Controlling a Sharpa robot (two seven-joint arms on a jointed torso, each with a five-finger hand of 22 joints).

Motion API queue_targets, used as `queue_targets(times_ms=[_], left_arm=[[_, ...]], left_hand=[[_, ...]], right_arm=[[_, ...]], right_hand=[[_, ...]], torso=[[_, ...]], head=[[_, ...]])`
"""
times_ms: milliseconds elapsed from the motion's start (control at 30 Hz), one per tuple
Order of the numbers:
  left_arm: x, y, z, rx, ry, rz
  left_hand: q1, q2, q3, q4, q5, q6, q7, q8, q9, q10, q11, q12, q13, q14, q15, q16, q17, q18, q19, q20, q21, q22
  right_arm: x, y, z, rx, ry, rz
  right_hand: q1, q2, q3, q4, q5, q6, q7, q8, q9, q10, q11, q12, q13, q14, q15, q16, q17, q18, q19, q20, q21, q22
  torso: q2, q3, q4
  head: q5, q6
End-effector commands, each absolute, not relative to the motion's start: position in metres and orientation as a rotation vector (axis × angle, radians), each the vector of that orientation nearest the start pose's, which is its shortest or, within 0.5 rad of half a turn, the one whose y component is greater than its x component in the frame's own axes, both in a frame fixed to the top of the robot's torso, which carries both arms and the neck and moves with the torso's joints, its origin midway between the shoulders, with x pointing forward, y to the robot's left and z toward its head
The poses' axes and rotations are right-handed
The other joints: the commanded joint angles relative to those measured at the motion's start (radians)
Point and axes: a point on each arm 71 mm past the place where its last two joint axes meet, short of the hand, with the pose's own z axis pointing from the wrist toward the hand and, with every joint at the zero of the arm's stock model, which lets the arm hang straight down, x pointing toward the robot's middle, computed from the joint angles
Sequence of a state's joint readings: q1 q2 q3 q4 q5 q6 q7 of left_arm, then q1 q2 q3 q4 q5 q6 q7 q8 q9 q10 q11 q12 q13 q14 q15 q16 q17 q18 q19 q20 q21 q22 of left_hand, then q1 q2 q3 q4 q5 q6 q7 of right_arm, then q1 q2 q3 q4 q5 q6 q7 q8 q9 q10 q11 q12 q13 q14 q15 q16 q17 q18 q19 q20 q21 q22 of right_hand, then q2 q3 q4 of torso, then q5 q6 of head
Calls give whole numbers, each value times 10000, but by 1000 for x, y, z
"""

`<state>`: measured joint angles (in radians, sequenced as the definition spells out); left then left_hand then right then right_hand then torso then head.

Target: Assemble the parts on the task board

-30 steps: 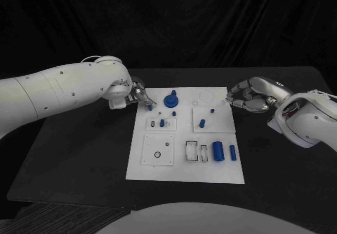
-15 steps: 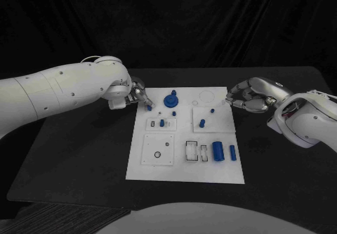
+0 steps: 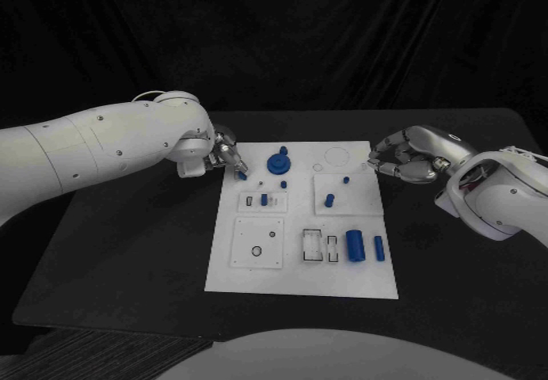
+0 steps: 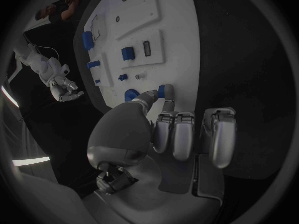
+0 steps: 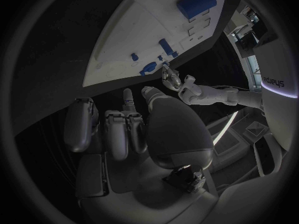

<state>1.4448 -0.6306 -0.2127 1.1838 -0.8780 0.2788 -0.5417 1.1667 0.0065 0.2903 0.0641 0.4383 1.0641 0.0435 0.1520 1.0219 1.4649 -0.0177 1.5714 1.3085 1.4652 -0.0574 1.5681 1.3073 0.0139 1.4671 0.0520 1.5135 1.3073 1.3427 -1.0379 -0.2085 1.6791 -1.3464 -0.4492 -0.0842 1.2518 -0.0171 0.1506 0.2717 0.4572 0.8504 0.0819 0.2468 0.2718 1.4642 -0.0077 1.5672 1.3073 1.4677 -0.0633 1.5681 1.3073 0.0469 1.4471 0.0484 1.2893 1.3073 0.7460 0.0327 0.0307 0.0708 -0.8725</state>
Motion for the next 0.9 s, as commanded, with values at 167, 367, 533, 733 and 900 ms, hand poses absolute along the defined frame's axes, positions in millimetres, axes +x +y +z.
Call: queue_targets(times_ms=[167, 367, 533, 733, 900], left_arm=[[549, 216, -180, -2402, 23976, -2983], [548, 217, -180, -2465, 23846, -3111], [545, 220, -179, -2567, 23648, -3294], [536, 225, -177, -2595, 23647, -3362], [526, 228, -174, -2465, 23815, -3311]], left_hand=[[-334, -442, 1351, -493, 104, -83, -29, 29, 183, 1059, -42, -6, 2623, 1056, -75, 27, 2635, 34, 603, -43, -59, 2407], [-506, -573, 1871, -736, 142, -91, -19, 95, 296, 1059, -39, -6, 2623, 1056, -76, 27, 2635, 30, 614, -40, -45, 2412], [-622, -641, 2140, -863, 173, -59, -27, 158, 375, 1059, -47, -6, 2623, 1056, -83, 27, 2635, 26, 627, -44, -29, 2418], [-756, -688, 2331, -930, 175, 7, -37, 225, 438, 1059, -59, -6, 2623, 1056, -95, 27, 2635, 24, 636, -53, -18, 2421], [-835, -707, 2387, -930, 166, 20, -42, 237, 451, 1059, -64, -6, 2623, 1056, -99, 27, 2635, 25, 632, -57, -24, 2419]], right_arm=[[456, -254, -163, -529, 16122, 6188], [456, -254, -163, -528, 16120, 6185], [456, -255, -163, -520, 16130, 6170], [455, -256, -163, -499, 16162, 6139], [455, -257, -163, -483, 16200, 6109]], right_hand=[[93, 8, 58, -5, 78, -16, 49, -41, -11, 1066, 14, 36, 2635, 1031, -11, 27, 2635, 185, -102, -6, -94, 1755], [109, 9, 68, -11, 103, -15, 50, -41, -12, 1066, 14, 36, 2635, 1031, -11, 27, 2635, 202, -138, -6, -174, 1731], [119, 10, 75, -15, 117, -13, 50, -41, -13, 1066, 14, 36, 2635, 1031, -11, 27, 2635, 206, -145, -6, -192, 1726], [148, 13, 93, -26, 141, -8, 50, -39, -15, 1066, 15, 36, 2635, 1031, -11, 27, 2635, 222, -180, -6, -272, 1703], [159, 10, 99, -32, 147, -8, 50, -39, -15, 1066, 15, 36, 2635, 1031, -11, 27, 2635, 226, -187, -6, -290, 1698]], torso=[[0, -3, 3], [3, -4, 3], [0, 0, 7], [4, -4, 1], [2, -5, -4]], head=[[16, -2], [8, -2], [-2, -2], [2, -2], [11, -2]])
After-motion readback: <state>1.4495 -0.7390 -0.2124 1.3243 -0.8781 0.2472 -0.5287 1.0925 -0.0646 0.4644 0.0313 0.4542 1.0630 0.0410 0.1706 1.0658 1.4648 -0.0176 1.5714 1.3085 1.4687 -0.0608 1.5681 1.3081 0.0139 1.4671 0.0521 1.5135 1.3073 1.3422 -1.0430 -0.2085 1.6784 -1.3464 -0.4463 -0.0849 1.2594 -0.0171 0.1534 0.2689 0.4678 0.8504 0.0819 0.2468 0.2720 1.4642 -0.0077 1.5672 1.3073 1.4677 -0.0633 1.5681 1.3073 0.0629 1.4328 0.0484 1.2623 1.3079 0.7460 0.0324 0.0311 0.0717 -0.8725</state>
